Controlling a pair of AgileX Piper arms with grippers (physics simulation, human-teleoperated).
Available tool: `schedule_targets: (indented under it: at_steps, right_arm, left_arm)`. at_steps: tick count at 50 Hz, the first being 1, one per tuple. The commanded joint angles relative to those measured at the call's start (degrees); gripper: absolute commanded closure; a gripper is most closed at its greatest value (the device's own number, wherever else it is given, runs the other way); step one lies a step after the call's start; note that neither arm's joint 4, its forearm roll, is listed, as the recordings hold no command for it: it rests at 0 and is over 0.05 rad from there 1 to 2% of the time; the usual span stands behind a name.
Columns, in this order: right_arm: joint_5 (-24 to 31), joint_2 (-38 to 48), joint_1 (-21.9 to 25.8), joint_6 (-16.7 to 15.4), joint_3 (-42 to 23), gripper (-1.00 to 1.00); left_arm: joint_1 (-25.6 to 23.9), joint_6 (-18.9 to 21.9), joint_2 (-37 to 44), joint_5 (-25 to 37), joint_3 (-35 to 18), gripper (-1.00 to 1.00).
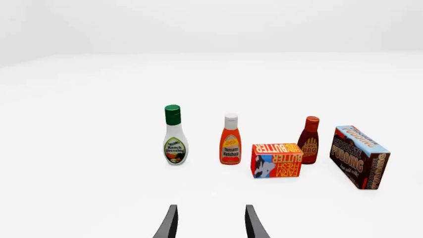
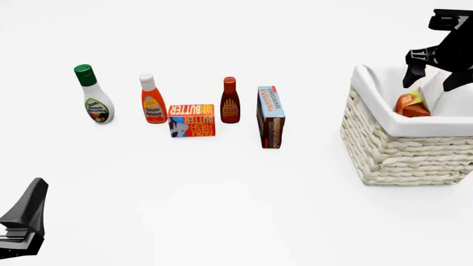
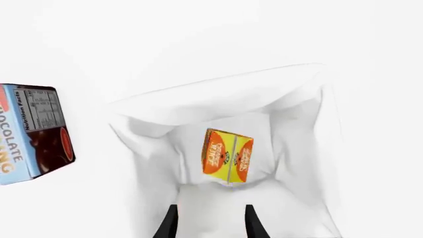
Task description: Pick the orange juice and place it in the basket.
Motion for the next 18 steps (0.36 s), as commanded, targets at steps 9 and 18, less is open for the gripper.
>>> schedule_targets:
  at_steps: [9,18]
  right_arm:
    - [0.0,-0.3,0.1,0.8,-0.4,-1.00]
    - [0.0,-1.1,0.3,1.1,-0.2,-1.00]
  left_arm:
    - [0.0,0.0,0.0,0.0,0.0,-1.00]
    - [0.0,0.0,0.0,0.0,0.0,-1.00]
